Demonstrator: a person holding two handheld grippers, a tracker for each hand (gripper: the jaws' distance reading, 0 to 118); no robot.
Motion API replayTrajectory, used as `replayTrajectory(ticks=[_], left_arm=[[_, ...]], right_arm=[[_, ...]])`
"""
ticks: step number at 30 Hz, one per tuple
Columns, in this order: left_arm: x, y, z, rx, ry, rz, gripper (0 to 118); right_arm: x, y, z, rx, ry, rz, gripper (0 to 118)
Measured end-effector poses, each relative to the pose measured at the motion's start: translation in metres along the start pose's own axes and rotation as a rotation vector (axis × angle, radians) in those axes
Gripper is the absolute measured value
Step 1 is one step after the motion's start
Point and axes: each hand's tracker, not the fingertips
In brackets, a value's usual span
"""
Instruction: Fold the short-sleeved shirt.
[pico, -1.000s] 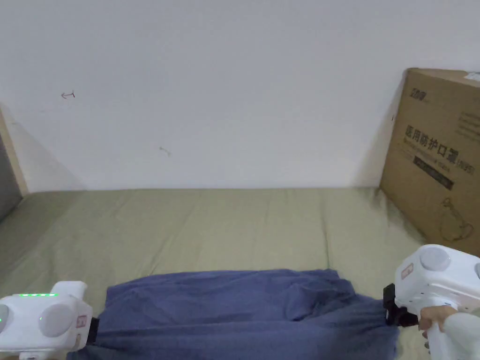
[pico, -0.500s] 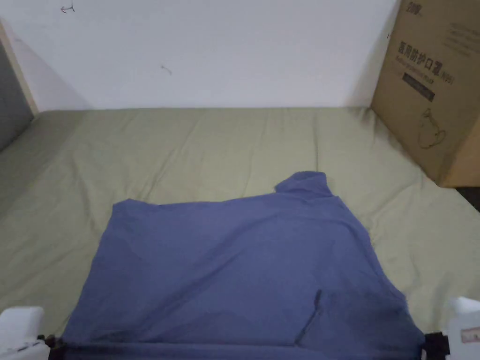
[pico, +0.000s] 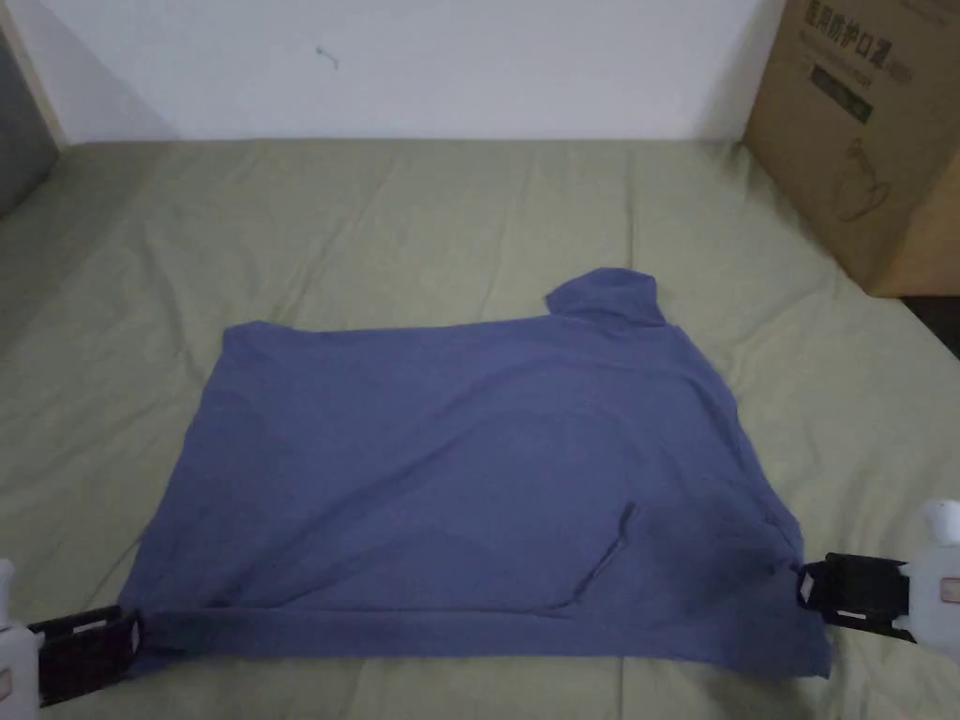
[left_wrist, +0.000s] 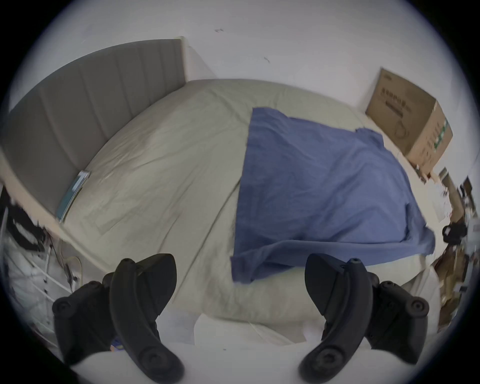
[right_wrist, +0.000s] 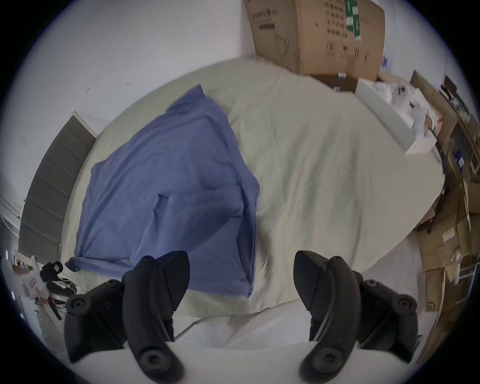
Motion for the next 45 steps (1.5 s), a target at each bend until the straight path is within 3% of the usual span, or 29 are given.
replayTrajectory(ticks=[2, 3, 4, 5, 6, 7, 9, 13, 14, 15, 16, 17, 18, 23, 24, 25, 26, 27, 30, 31, 36, 37, 38, 39, 41, 44, 45], left_arm=[[-0.004, -0.008, 0.021, 0.034, 0.002, 0.076, 103], [-0.005, -0.012, 0.031, 0.055, -0.008, 0.102, 96], [-0.006, -0.018, 0.039, 0.086, -0.019, 0.128, 71], [-0.006, -0.024, 0.045, 0.100, -0.009, 0.143, 42], [-0.007, -0.029, 0.047, 0.098, 0.003, 0.150, 16], [-0.006, -0.033, 0.048, 0.085, 0.009, 0.152, 7], [-0.008, -0.040, 0.047, 0.061, -0.013, 0.148, 4], [-0.005, -0.037, 0.034, 0.061, -0.026, 0.140, 6], [-0.005, -0.032, 0.030, 0.077, -0.019, 0.133, 21], [-0.007, -0.026, 0.022, 0.088, -0.016, 0.138, 52], [-0.006, -0.018, 0.014, 0.086, -0.010, 0.142, 91], [-0.006, -0.010, 0.005, 0.061, -0.011, 0.152, 103], [-0.004, -0.005, -0.004, 0.043, -0.031, 0.165, 105], [0.010, 0.003, -0.045, -0.037, -0.091, 0.141, 99], [0.014, 0.003, -0.050, -0.068, -0.076, 0.126, 84], [0.018, 0.001, -0.053, -0.077, -0.062, 0.126, 39], [0.021, -0.002, -0.058, -0.098, -0.077, 0.110, 4], [0.022, -0.005, -0.060, -0.090, -0.093, 0.111, 5], [0.022, -0.003, -0.057, -0.092, -0.065, 0.097, 5], [0.019, -0.004, -0.053, -0.084, -0.061, 0.101, 5], [0.016, 0.002, -0.051, -0.083, -0.064, 0.104, 5], [0.017, 0.003, -0.052, -0.087, -0.060, 0.100, 5], [0.018, 0.002, -0.053, -0.092, -0.058, 0.097, 5], [0.018, 0.001, -0.051, -0.094, -0.054, 0.095, 5], [0.020, 0.000, -0.053, -0.104, -0.046, 0.090, 5], [0.022, 0.001, -0.049, -0.116, -0.043, 0.078, 5], [0.023, 0.003, -0.047, -0.112, -0.042, 0.065, 5]], right_arm=[[-0.006, -0.008, 0.017, 0.057, 0.029, 0.014, 86], [-0.010, -0.013, 0.024, 0.068, 0.029, 0.015, 85], [-0.012, -0.017, 0.025, 0.067, 0.033, 0.025, 80], [-0.018, -0.024, 0.027, 0.067, 0.035, 0.037, 60], [-0.023, -0.031, 0.029, 0.066, 0.038, 0.051, 24], [-0.030, -0.038, 0.025, 0.074, 0.030, 0.054, 0], [-0.033, -0.047, 0.013, -0.015, 0.019, 0.079, 0], [-0.034, -0.065, -0.011, -0.077, 0.033, 0.036, 0], [-0.033, -0.067, -0.014, -0.080, 0.033, 0.020, 0], [-0.033, -0.068, -0.016, -0.086, 0.037, 0.012, 0], [-0.030, -0.068, -0.016, -0.090, 0.043, 0.002, 0], [-0.029, -0.068, -0.017, -0.093, 0.043, -0.009, 0], [-0.028, -0.068, -0.019, -0.097, 0.042, -0.013, 0], [-0.023, -0.066, -0.024, -0.112, -0.006, -0.013, 0], [-0.021, -0.066, -0.023, -0.115, -0.006, -0.013, 0], [-0.020, -0.067, -0.024, -0.115, 0.003, -0.011, 0], [-0.019, -0.066, -0.024, -0.105, 0.011, -0.010, 1], [-0.019, -0.065, -0.025, -0.099, 0.014, -0.008, 5], [-0.015, -0.057, -0.028, -0.097, 0.007, 0.021, 82], [-0.015, -0.053, -0.030, -0.077, -0.003, 0.038, 92], [-0.006, -0.028, -0.057, -0.076, -0.060, 0.073, 88], [-0.005, -0.025, -0.064, -0.092, -0.030, 0.073, 67], [-0.005, -0.025, -0.067, -0.110, 0.009, 0.071, 32], [-0.006, -0.024, -0.070, -0.129, 0.042, 0.071, 7], [-0.008, -0.025, -0.072, -0.117, -0.045, 0.082, 7], [-0.006, -0.019, -0.054, -0.124, 0.020, 0.024, 7], [-0.007, -0.016, -0.044, -0.100, 0.046, 0.040, 7]])
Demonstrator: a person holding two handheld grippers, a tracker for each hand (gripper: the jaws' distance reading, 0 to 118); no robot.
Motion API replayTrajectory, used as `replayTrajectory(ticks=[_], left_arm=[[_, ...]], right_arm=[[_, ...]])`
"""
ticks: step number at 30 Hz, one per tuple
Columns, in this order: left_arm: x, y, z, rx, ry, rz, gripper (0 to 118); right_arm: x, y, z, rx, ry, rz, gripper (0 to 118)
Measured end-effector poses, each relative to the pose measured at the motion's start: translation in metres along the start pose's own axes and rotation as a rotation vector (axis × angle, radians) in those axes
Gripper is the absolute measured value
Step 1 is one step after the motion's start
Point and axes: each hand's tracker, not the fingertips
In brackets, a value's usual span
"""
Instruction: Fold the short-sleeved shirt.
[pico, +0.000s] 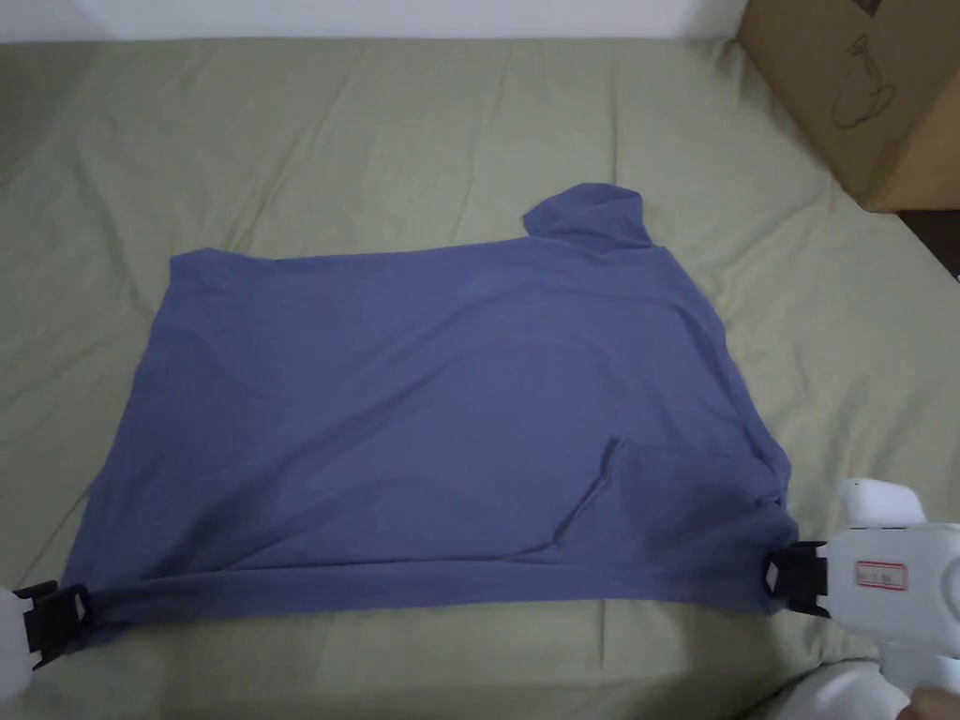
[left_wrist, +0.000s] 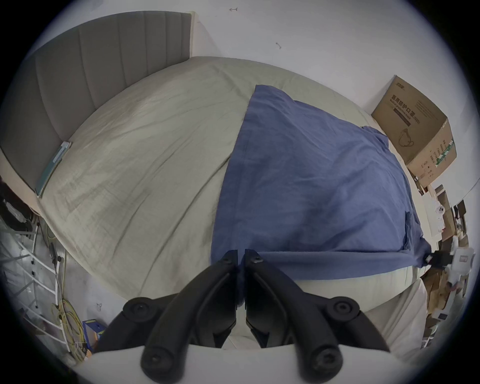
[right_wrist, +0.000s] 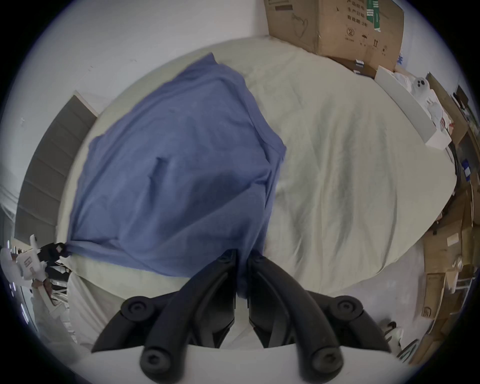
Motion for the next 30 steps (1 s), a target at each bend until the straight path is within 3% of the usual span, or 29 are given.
replayTrajectory(ticks=[3, 8, 18, 19, 20, 21, 22, 23, 24, 26, 30], left_arm=[[0.000, 0.011, 0.008, 0.019, -0.009, -0.017, 5], [0.003, 0.049, 0.007, 0.063, -0.013, -0.026, 5], [0.021, 0.131, -0.070, 0.017, 0.026, -0.053, 6], [0.023, 0.135, -0.077, 0.006, 0.036, -0.069, 10], [0.025, 0.138, -0.081, -0.002, 0.059, -0.074, 23], [0.025, 0.137, -0.083, -0.005, 0.089, -0.077, 47], [0.022, 0.137, -0.084, -0.010, 0.107, -0.092, 84], [0.019, 0.134, -0.084, -0.015, 0.109, -0.095, 104], [0.016, 0.129, -0.078, -0.012, 0.107, -0.094, 110], [0.007, 0.117, -0.059, 0.024, 0.080, -0.076, 107], [-0.009, 0.084, -0.021, 0.041, 0.060, -0.035, 103]], right_arm=[[-0.006, 0.015, 0.023, 0.028, -0.025, 0.051, 7], [-0.004, 0.068, 0.028, 0.072, 0.016, -0.003, 7], [-0.010, 0.168, -0.082, -0.040, -0.123, -0.033, 7], [-0.010, 0.171, -0.087, -0.039, -0.169, -0.058, 7], [-0.009, 0.173, -0.090, -0.036, -0.169, -0.050, 8], [-0.006, 0.174, -0.090, -0.029, -0.171, -0.054, 13], [-0.003, 0.174, -0.086, -0.021, -0.165, -0.063, 39], [-0.001, 0.171, -0.082, -0.016, -0.149, -0.071, 62], [0.003, 0.168, -0.074, -0.010, -0.120, -0.078, 76], [0.008, 0.158, -0.055, 0.039, -0.065, -0.080, 78], [0.012, 0.123, -0.016, 0.089, -0.047, -0.070, 77]])
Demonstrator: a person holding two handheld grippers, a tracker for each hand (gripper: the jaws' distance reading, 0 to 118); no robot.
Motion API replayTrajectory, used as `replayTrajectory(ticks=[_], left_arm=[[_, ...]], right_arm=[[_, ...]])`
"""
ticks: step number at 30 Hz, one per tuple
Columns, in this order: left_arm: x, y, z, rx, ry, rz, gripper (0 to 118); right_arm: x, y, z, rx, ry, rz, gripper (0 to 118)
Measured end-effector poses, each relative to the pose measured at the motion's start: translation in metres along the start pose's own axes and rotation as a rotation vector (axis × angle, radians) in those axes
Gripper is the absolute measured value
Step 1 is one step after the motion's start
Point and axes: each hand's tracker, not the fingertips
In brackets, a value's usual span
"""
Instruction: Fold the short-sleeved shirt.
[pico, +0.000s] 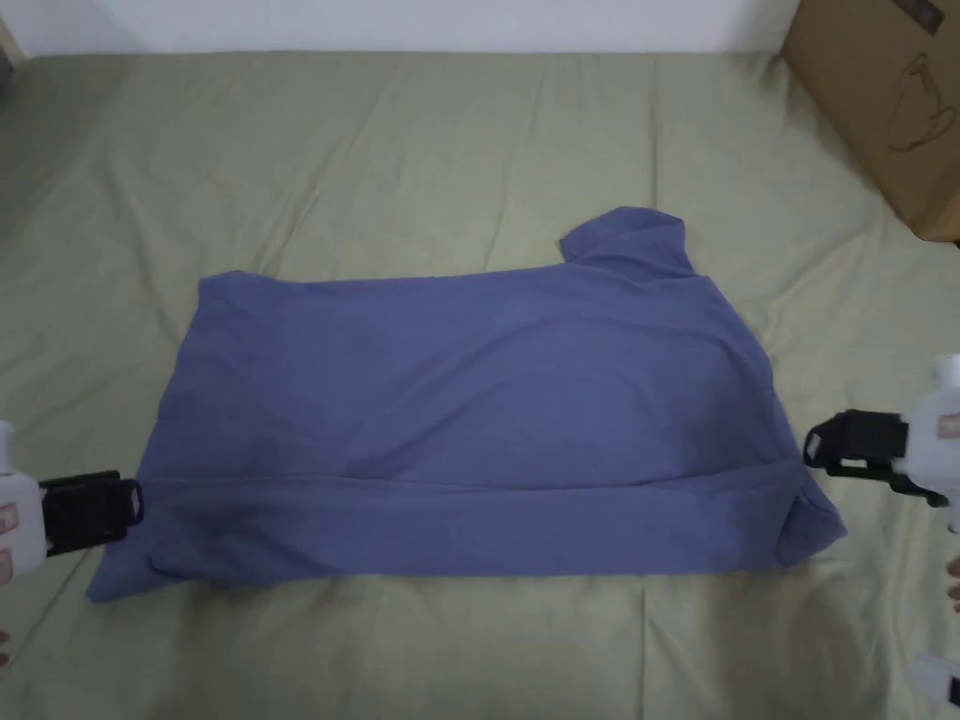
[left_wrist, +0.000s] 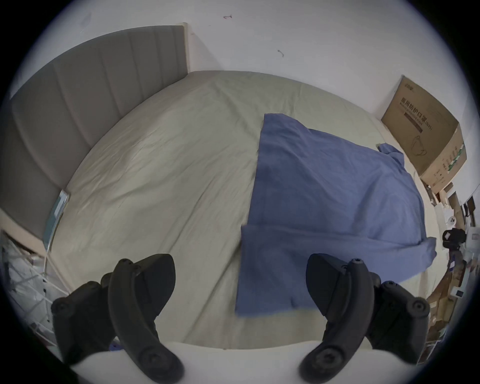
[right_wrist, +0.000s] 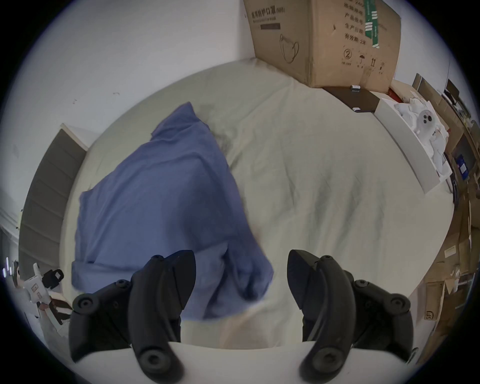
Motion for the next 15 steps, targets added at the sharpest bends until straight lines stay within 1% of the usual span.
replayTrajectory(ticks=[1, 2, 3, 4, 6, 7, 8, 9, 10, 11, 12, 13, 15], left_arm=[[-0.004, -0.011, 0.010, 0.006, -0.021, 0.018, 87], [-0.007, -0.023, 0.020, 0.015, -0.044, 0.037, 63], [-0.009, -0.034, 0.028, 0.031, -0.068, 0.055, 33], [-0.012, -0.044, 0.034, 0.043, -0.085, 0.077, 4], [-0.014, -0.063, 0.037, 0.019, -0.078, 0.082, 4], [-0.015, -0.072, 0.037, 0.022, -0.082, 0.090, 4], [-0.014, -0.073, 0.036, 0.017, -0.094, 0.087, 4], [-0.014, -0.075, 0.032, 0.005, -0.088, 0.097, 4], [-0.014, -0.075, 0.029, 0.000, -0.077, 0.105, 4], [-0.015, -0.072, 0.026, 0.004, -0.076, 0.104, 4], [-0.014, -0.067, 0.023, 0.027, -0.072, 0.119, 6], [-0.014, -0.062, 0.020, 0.049, -0.078, 0.136, 19], [-0.014, -0.049, 0.010, 0.032, -0.120, 0.169, 57]], right_arm=[[0.000, -0.011, 0.010, 0.012, 0.037, 0.010, 73], [0.000, -0.024, 0.018, 0.008, 0.046, 0.011, 61], [-0.002, -0.035, 0.023, 0.002, 0.053, 0.015, 37], [-0.003, -0.048, 0.025, 0.000, 0.060, 0.019, 3], [-0.008, -0.072, 0.022, -0.022, 0.037, 0.009, 2], [-0.007, -0.081, 0.018, -0.050, 0.044, -0.005, 2], [-0.007, -0.089, 0.014, -0.080, 0.063, -0.013, 2], [-0.009, -0.098, 0.011, -0.064, 0.061, -0.028, 0], [-0.010, -0.102, 0.007, -0.086, 0.063, -0.043, 0], [-0.009, -0.105, 0.003, -0.118, 0.075, -0.058, 0], [-0.009, -0.108, 0.002, -0.111, 0.073, -0.072, 0], [-0.009, -0.109, 0.003, -0.107, 0.077, -0.080, 0], [-0.010, -0.111, 0.003, -0.107, 0.076, -0.088, 0]])
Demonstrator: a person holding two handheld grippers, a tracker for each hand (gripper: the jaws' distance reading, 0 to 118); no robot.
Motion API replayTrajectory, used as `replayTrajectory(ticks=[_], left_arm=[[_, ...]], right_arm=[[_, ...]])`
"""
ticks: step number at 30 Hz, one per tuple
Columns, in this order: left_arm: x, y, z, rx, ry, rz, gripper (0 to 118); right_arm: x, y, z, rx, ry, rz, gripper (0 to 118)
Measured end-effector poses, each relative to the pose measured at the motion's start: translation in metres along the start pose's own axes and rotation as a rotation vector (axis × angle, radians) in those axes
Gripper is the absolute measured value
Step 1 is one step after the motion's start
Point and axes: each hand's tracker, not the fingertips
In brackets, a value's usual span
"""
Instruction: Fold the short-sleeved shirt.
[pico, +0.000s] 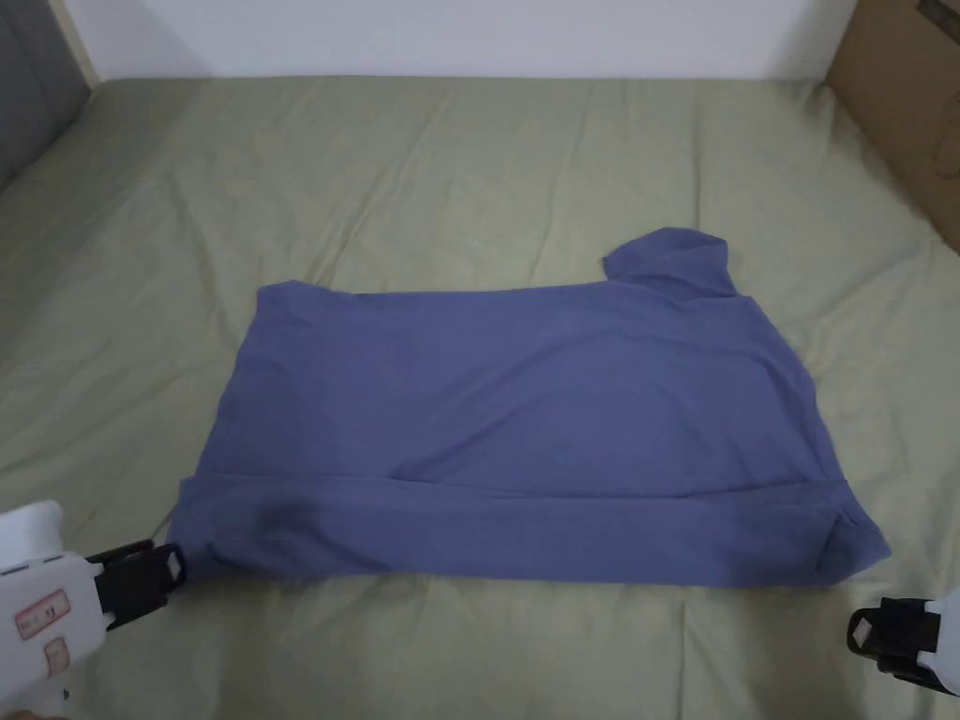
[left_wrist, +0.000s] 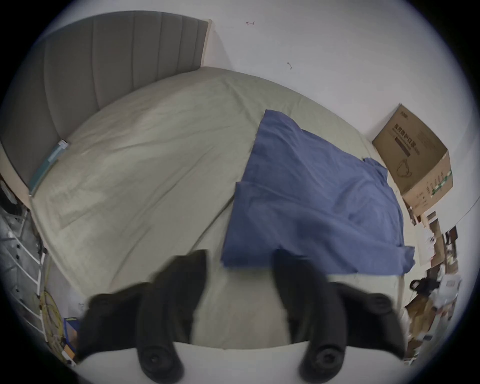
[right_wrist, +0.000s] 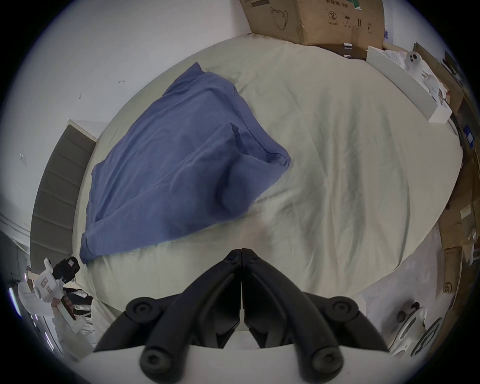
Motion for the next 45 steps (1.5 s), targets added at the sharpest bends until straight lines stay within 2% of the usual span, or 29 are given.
replayTrajectory(ticks=[1, 2, 4, 5, 6, 7, 8, 9, 10, 11, 13, 15, 16, 17, 18, 20, 21, 22, 23, 24, 26, 31, 36, 43, 44, 45], left_arm=[[0.004, 0.006, -0.010, -0.022, -0.016, 0.016, 78], [0.007, 0.009, -0.018, -0.036, -0.022, 0.022, 81], [0.010, 0.008, -0.035, -0.067, -0.039, 0.024, 75], [0.016, 0.006, -0.045, -0.131, -0.002, 0.018, 62], [0.018, 0.003, -0.051, -0.170, 0.032, 0.002, 41], [0.022, 0.000, -0.051, -0.159, 0.086, -0.034, 31], [0.022, -0.001, -0.043, -0.108, 0.042, -0.026, 20], [0.025, 0.001, -0.043, -0.098, -0.006, -0.015, 9], [0.024, 0.003, -0.045, -0.123, -0.055, 0.035, 9], [0.026, 0.005, -0.048, -0.134, -0.014, 0.048, 9], [0.032, 0.007, -0.047, -0.146, 0.004, -0.015, 8], [0.041, 0.009, -0.044, -0.142, 0.030, -0.102, 8], [0.045, 0.011, -0.042, -0.144, 0.036, -0.133, 8], [0.044, 0.011, -0.043, -0.147, 0.041, -0.149, 9], [0.045, 0.012, -0.041, -0.147, 0.038, -0.142, 9], [0.044, 0.016, -0.034, -0.135, 0.027, -0.137, 9], [0.041, 0.016, -0.032, -0.131, 0.023, -0.136, 9], [0.041, 0.018, -0.029, -0.125, 0.015, -0.134, 9], [0.041, 0.020, -0.026, -0.120, 0.006, -0.136, 9], [0.043, 0.021, -0.024, -0.119, 0.008, -0.141, 8], [0.042, 0.021, -0.018, -0.116, 0.005, -0.166, 9], [0.039, 0.016, 0.002, -0.106, -0.002, -0.193, 8], [0.027, -0.007, 0.029, -0.112, 0.017, -0.211, 8], [0.008, -0.041, 0.032, -0.180, 0.037, -0.242, 9], [0.008, -0.041, 0.028, -0.193, 0.038, -0.230, 15], [0.010, -0.039, 0.029, -0.193, 0.051, -0.222, 29]], right_arm=[[0.000, 0.000, 0.000, 0.005, 0.000, -0.008, 0], [0.000, 0.001, 0.002, 0.007, 0.012, -0.010, 0], [0.001, 0.003, 0.002, 0.028, 0.022, -0.038, 0], [0.001, 0.005, 0.002, 0.042, 0.030, -0.046, 4], [0.003, 0.009, 0.002, 0.046, 0.030, -0.048, 18], [0.002, 0.012, 0.001, 0.050, 0.025, -0.058, 52], [0.001, 0.016, -0.002, 0.045, 0.023, -0.059, 77], [-0.001, 0.019, -0.006, 0.042, 0.026, -0.059, 86], [-0.001, 0.024, -0.010, 0.049, 0.042, -0.053, 86], [-0.003, 0.030, -0.018, 0.051, 0.044, -0.041, 86], [-0.010, 0.042, -0.037, 0.018, -0.015, -0.020, 86], [-0.012, 0.051, -0.056, -0.015, -0.006, 0.001, 85], [-0.014, 0.054, -0.068, -0.045, -0.006, 0.002, 80], [-0.018, 0.055, -0.076, -0.090, -0.079, -0.023, 79], [-0.021, 0.056, -0.076, -0.086, -0.113, -0.020, 72], [-0.031, 0.056, -0.063, -0.044, -0.108, 0.066, 36], [-0.032, 0.056, -0.058, -0.027, -0.120, 0.089, 30], [-0.030, 0.056, -0.052, -0.023, -0.122, 0.075, 24], [-0.025, 0.057, -0.050, -0.036, -0.064, 0.046, 20], [-0.022, 0.058, -0.047, -0.042, -0.047, -0.010, 16], [-0.019, 0.057, -0.039, -0.034, -0.051, -0.006, 10], [-0.021, 0.037, -0.005, -0.019, -0.044, 0.069, 8], [-0.008, -0.006, 0.027, -0.034, -0.044, 0.047, 8], [0.000, -0.047, 0.019, -0.110, -0.083, 0.086, 9], [0.000, -0.048, 0.016, -0.101, -0.070, 0.095, 17], [-0.002, -0.047, 0.018, -0.099, -0.071, 0.098, 39]])
